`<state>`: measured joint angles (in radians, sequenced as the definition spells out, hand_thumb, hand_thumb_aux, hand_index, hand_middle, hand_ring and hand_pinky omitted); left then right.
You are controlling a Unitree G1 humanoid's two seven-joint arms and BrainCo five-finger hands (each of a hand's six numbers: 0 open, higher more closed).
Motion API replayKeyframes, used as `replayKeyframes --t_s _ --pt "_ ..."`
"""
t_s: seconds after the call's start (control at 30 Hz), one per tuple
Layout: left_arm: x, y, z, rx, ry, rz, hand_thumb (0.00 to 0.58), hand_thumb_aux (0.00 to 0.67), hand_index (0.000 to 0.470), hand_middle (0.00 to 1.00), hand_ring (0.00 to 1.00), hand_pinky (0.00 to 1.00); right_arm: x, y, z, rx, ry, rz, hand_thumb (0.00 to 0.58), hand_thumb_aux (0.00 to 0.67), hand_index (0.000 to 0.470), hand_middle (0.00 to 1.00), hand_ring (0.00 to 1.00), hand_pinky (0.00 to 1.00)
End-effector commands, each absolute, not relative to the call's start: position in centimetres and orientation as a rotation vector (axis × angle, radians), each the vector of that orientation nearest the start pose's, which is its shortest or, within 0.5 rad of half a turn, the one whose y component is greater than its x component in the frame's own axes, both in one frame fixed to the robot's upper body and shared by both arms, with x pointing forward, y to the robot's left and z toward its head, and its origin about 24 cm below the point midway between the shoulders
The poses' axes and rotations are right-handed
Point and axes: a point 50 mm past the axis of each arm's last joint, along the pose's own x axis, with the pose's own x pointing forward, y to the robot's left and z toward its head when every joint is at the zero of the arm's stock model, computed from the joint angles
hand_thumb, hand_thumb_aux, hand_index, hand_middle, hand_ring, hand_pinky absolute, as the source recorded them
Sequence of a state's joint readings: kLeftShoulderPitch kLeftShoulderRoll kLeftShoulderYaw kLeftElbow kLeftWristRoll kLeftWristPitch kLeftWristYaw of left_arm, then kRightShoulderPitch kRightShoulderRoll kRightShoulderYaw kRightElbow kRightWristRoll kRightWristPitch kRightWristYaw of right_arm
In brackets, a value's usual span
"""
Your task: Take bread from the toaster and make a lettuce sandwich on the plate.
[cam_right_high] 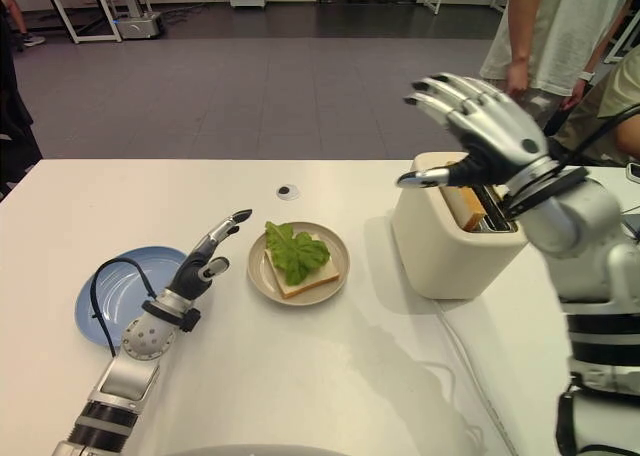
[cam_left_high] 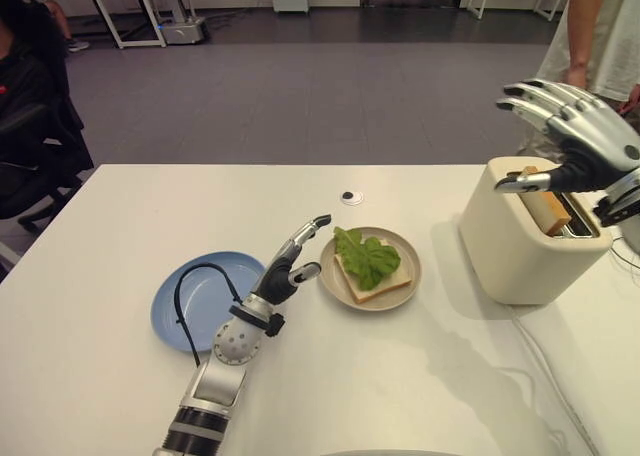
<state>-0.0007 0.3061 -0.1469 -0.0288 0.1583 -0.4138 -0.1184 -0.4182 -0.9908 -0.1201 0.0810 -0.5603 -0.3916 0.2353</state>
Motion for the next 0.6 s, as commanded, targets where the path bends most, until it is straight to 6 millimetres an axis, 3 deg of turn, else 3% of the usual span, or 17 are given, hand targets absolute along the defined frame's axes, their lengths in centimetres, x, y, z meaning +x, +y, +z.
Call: replayKeyframes --t_s 0.03,0.1,0.2,0.37,0.4,0.43,0.47,0.5,0.57,0.6 --pt "24.0 14.7 7.6 0.48 -0.371 -0.364 0.0 0.0 0.0 0.0 0.0 0.0 27.8 -31.1 22.2 -1.606 -0.176 0.158 0.0 0.0 0.0 0.0 0.0 0.0" --pt "23.9 14.9 7.5 0.49 -0.366 -0.359 0.0 0.0 0.0 0.0 0.0 0.0 27.8 -31.4 20.8 -1.573 -0.096 0.207 0.0 0.0 0.0 0.0 0.0 0.0" --pt "23.8 15.1 7.5 0.502 -0.363 -0.359 0.0 0.0 0.0 0.0 0.0 0.0 27.8 -30.2 19.2 -1.498 -0.061 0.289 0.0 0.0 0.0 0.0 0.0 0.0" --pt "23.8 15.3 7.3 0.512 -0.356 -0.358 0.0 0.0 0.0 0.0 0.0 0.0 27.9 -28.7 18.3 -1.403 -0.068 0.335 0.0 0.0 0.0 0.0 0.0 0.0" --pt "23.8 15.3 7.2 0.513 -0.353 -0.357 0.0 0.0 0.0 0.0 0.0 0.0 27.9 -28.7 18.2 -1.395 -0.065 0.33 0.255 0.168 0.118 0.0 0.0 0.0" --pt "23.7 15.3 7.2 0.514 -0.352 -0.357 0.0 0.0 0.0 0.0 0.0 0.0 28.0 -28.7 18.2 -1.39 -0.06 0.323 0.39 0.286 0.201 0.0 0.0 0.0" --pt "23.7 15.3 7.1 0.516 -0.351 -0.356 0.0 0.0 0.0 0.0 0.0 0.0 28.0 -28.8 18.1 -1.387 -0.049 0.313 0.456 0.36 0.253 0.0 0.0 0.0" --pt "23.7 15.3 7.1 0.518 -0.351 -0.355 0.0 0.0 0.0 0.0 0.0 0.0 28.1 -28.9 18.0 -1.384 -0.04 0.304 0.47 0.378 0.265 0.0 0.0 0.0" --pt "23.7 15.3 7.1 0.523 -0.351 -0.354 0.0 0.0 0.0 0.0 0.0 0.0 28.2 -29.2 18.0 -1.388 -0.035 0.278 0.447 0.349 0.245 0.0 0.0 0.0" --pt "23.7 15.3 7.1 0.524 -0.351 -0.354 0.0 0.0 0.0 0.0 0.0 0.0 28.2 -29.3 18.2 -1.392 -0.04 0.264 0.285 0.192 0.135 0.0 0.0 0.0"
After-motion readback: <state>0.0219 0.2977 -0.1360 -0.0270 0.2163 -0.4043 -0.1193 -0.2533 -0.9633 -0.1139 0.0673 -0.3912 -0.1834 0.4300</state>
